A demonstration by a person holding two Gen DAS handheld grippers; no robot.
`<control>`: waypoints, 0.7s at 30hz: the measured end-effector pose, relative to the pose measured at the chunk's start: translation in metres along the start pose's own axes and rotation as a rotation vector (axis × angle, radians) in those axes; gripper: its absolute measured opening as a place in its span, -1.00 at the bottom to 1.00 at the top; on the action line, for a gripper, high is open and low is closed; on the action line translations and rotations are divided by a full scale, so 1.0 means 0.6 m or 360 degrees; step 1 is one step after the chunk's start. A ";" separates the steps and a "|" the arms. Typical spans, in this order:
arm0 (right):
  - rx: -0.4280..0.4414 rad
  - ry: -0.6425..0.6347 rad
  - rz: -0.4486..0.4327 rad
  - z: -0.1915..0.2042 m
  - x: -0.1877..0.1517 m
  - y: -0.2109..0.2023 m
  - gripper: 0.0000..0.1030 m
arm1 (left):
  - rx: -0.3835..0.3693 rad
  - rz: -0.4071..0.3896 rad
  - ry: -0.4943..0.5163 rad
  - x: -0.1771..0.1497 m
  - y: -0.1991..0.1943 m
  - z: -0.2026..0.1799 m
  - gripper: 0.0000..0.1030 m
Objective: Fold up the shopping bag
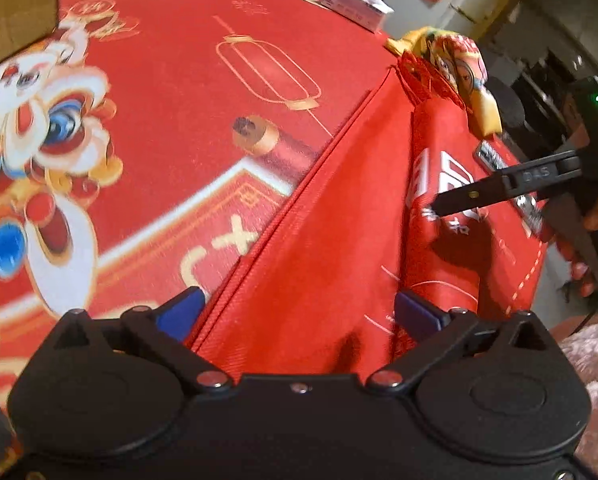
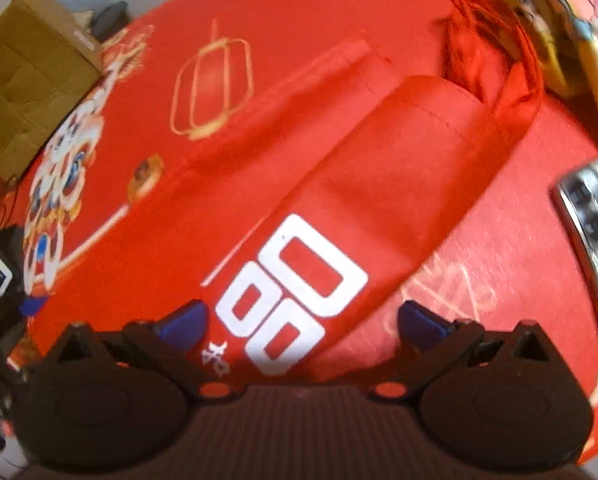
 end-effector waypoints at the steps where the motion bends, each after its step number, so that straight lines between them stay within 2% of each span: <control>1: -0.0005 -0.0022 0.0001 0.006 0.006 0.004 0.99 | -0.0007 -0.0018 -0.0054 0.000 -0.003 0.002 0.99; 4: -0.0017 -0.0151 0.0028 0.035 0.036 0.028 0.98 | 0.0006 -0.0051 -0.0196 0.002 -0.005 0.012 0.99; 7: 0.0045 -0.0365 -0.0019 0.073 0.095 0.068 0.99 | 0.0080 -0.0100 -0.0274 0.007 -0.004 0.019 0.99; 10: 0.0082 -0.0620 -0.0188 0.126 0.172 0.103 0.98 | 0.0147 -0.0162 -0.0295 0.021 -0.004 0.017 0.99; 11: 0.0068 -0.0702 -0.0256 0.142 0.197 0.108 0.98 | 0.0164 -0.0194 -0.0301 0.027 -0.006 0.015 0.99; 12: -0.0006 -0.0775 -0.0319 0.155 0.225 0.108 0.99 | 0.0166 -0.0234 -0.0310 0.035 -0.011 0.012 0.99; 14: -0.0080 -0.0832 -0.0447 0.176 0.266 0.081 0.98 | 0.0135 -0.0319 -0.0329 0.047 -0.022 0.003 0.99; 18: -0.0039 -0.0858 -0.0593 0.207 0.287 -0.008 0.99 | 0.0041 -0.0433 -0.0284 0.055 -0.032 -0.026 0.99; 20: 0.0020 -0.0938 -0.0634 0.226 0.274 -0.044 0.98 | 0.0039 -0.0438 -0.0210 0.056 -0.026 -0.042 0.99; 21: 0.0108 -0.0982 -0.0641 0.241 0.263 -0.060 0.98 | 0.0047 -0.0431 -0.0187 0.056 -0.022 -0.046 0.99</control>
Point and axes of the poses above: each gripper's, at about its wrist camera, not at the fingertips, and y roughly the way its jaws point, z to its left, x to its top, the point moved 10 cm from there along y, roughly the way its jaws point, and after that the axes turned 11 degrees about x, right-handed, at the moved point
